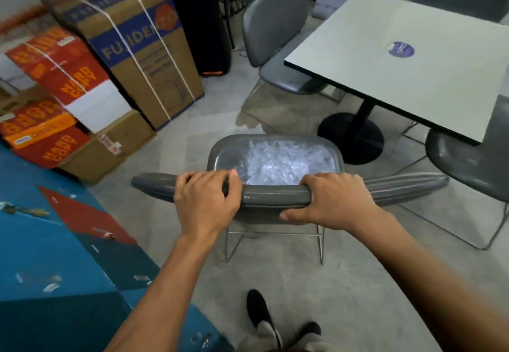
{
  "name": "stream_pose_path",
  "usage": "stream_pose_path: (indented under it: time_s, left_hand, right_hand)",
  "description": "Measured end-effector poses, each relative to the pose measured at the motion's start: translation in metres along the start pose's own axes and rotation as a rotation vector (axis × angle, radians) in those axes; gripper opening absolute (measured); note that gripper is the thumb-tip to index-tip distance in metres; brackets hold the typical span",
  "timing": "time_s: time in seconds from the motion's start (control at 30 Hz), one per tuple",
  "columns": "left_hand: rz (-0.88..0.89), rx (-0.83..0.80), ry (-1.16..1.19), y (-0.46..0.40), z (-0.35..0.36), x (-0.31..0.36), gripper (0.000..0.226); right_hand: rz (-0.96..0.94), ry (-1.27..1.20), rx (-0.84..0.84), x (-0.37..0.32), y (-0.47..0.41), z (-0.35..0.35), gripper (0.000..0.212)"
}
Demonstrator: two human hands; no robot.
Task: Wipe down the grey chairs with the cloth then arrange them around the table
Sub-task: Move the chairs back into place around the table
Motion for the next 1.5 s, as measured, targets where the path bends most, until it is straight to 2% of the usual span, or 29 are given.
stream_pose_path:
  time_s: [0.33,0.47,0.6,0.83,1.2,1.5]
  left_hand:
    - [0.0,0.151,-0.04,0.007,-0.004,-0.002,0.046]
    - [-0.007,0.172,-0.047,0.003,-0.006,0.0,0.046]
    - [0.035,0.143,-0.021,0.002,-0.004,0.001,0.047]
    - [0.076,0.121,-0.007,-0.004,-0.003,0.004,0.045]
    - [0.144,0.107,0.033,-0.001,-0.002,0.005,0.04]
    - [0.295,0.045,0.116,-0.018,0.014,0.015,0.039]
  right_hand:
    - [-0.035,0.001,0.172,0.0,0.005,-0.006,0.083]
    - [-0.055,0.007,0.141,-0.001,0.003,-0.007,0.084]
    - [-0.032,0.045,0.067,0.026,-0.002,-0.007,0.088]
    - [-0.004,0.027,0.178,0.039,0.003,-0.007,0.088]
    - [0.0,-0.025,0.188,0.038,0.022,-0.002,0.084]
    - [0.099,-0.101,0.19,0.046,0.055,0.013,0.078]
Point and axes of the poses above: each hand's wrist, its own y-axis away from the middle knuckle, its own z-axis out of the palm, x = y × z, the point moved 10 cm from there along -y, towards the middle knuckle, and after that the axes turned 8 degrees about z, right-handed, at the moved point
